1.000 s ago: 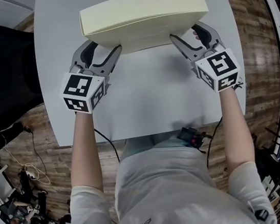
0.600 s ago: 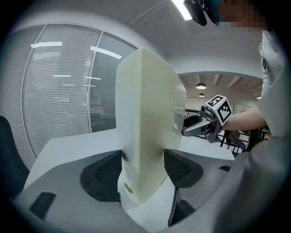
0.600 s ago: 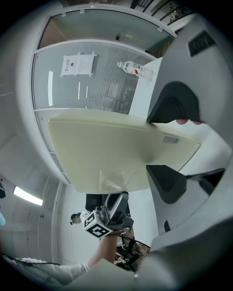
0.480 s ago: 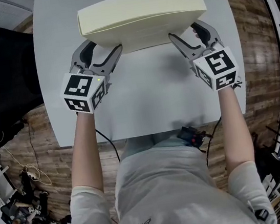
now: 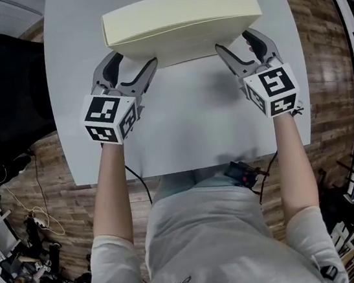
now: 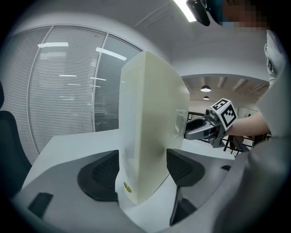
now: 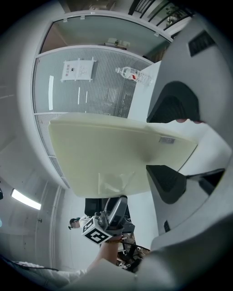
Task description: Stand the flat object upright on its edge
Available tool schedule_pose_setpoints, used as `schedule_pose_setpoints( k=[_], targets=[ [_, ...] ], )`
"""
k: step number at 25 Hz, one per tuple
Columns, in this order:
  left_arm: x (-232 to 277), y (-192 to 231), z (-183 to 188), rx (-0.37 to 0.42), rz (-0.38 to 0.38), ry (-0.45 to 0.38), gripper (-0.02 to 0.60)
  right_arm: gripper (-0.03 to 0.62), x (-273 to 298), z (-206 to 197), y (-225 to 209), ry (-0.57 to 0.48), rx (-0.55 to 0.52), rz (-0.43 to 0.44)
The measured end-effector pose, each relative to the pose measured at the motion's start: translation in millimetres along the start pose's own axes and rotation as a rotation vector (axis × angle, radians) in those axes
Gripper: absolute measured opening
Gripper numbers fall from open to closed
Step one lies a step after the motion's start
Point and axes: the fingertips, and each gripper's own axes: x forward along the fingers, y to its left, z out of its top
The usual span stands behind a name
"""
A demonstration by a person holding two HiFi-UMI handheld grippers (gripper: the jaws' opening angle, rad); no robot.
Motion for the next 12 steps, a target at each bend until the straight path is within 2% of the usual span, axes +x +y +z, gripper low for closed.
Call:
schedule_pose_setpoints(
  k=[12],
  targets=[
    [-17,-7,-6,-0.038,0.020,-0.006,0.327,0.282,-16,-7,10,0.005,0.025,-0.012]
  ],
)
